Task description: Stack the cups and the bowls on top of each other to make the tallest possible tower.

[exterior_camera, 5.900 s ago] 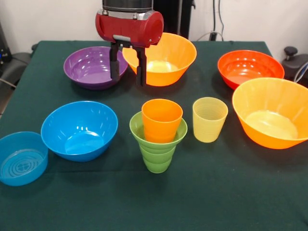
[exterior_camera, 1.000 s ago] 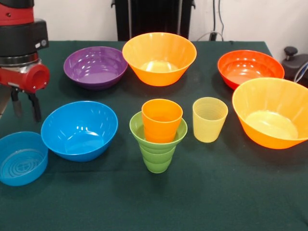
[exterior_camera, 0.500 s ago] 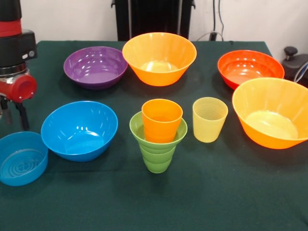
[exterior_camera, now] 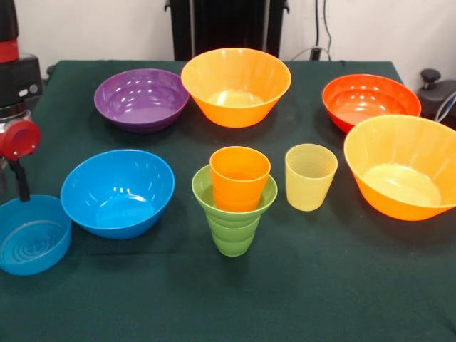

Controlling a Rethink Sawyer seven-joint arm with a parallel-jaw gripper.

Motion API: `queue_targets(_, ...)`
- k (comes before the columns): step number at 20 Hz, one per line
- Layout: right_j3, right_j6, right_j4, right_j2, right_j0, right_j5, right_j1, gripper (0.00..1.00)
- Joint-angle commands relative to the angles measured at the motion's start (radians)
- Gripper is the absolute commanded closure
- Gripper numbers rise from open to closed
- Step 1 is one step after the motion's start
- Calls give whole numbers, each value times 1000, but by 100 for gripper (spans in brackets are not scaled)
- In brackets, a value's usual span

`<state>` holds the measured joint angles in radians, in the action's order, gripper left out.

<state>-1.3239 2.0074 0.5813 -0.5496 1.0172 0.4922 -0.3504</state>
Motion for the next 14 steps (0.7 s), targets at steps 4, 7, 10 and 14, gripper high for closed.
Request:
queue_targets(4,102,-302,97,-10,-32,102,77,0)
queue_targets(7,111,-289,100,4,-43,105,78,0)
queue_targets(10,121,-278,105,23,-51,114,82,0)
queue_targets(14,137,-276,107,27,-47,107,106,0)
